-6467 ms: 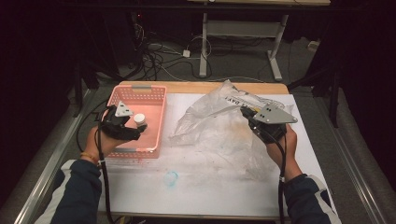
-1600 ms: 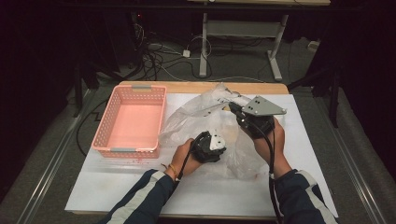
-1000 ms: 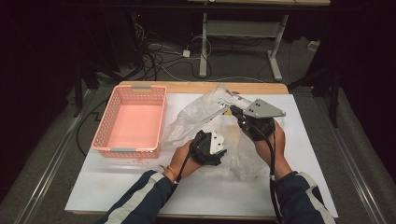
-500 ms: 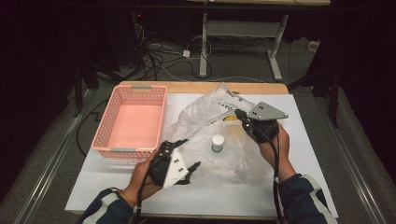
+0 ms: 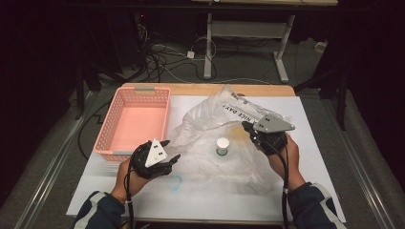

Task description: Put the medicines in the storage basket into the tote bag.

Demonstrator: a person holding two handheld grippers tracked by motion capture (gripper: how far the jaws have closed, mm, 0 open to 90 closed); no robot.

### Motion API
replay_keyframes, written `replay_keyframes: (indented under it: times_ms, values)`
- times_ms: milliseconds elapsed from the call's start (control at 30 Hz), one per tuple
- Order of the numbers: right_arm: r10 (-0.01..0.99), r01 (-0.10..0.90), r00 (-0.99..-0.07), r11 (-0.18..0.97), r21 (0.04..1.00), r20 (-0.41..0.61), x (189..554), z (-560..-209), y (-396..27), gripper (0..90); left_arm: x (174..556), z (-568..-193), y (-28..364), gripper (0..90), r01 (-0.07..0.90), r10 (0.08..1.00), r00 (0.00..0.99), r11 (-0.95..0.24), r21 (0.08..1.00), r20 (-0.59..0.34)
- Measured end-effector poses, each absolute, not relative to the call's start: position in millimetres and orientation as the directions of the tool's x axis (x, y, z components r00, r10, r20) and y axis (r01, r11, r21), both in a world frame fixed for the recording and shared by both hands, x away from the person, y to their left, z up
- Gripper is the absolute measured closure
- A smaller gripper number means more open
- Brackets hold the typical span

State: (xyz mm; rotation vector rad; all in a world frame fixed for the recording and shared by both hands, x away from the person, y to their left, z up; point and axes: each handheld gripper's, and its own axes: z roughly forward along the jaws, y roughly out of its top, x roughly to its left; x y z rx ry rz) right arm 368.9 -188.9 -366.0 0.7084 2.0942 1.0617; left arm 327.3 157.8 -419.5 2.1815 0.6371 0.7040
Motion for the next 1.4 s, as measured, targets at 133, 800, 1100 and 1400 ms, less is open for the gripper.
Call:
replay_keyframes:
  times_ms: [133,800,1100,1400]
  values:
    - [0.707,0.181,-0.636,0.525,0.831,-0.309,362.2,-370.9,-190.4,89.4,328.9,-418.8,152.3,61.4,0.215,0.606,0.743,-0.62,0.755,0.286]
    - [0.695,0.1,-0.675,0.419,0.903,-0.247,285.6,-361.6,-214.9,44.6,323.8,-423.1,149.4,85.5,0.182,0.574,0.765,-0.629,0.756,0.293]
    - [0.629,0.091,-0.738,0.451,0.888,-0.244,246.3,-380.5,-220.7,26.2,322.5,-425.5,147.6,83.5,0.183,0.581,0.759,-0.623,0.76,0.294]
    - [0.6,0.181,-0.761,0.56,0.808,-0.245,249.3,-417.2,-220.3,20.8,328.7,-430.8,146.0,46.6,0.233,0.63,0.729,-0.596,0.769,0.267]
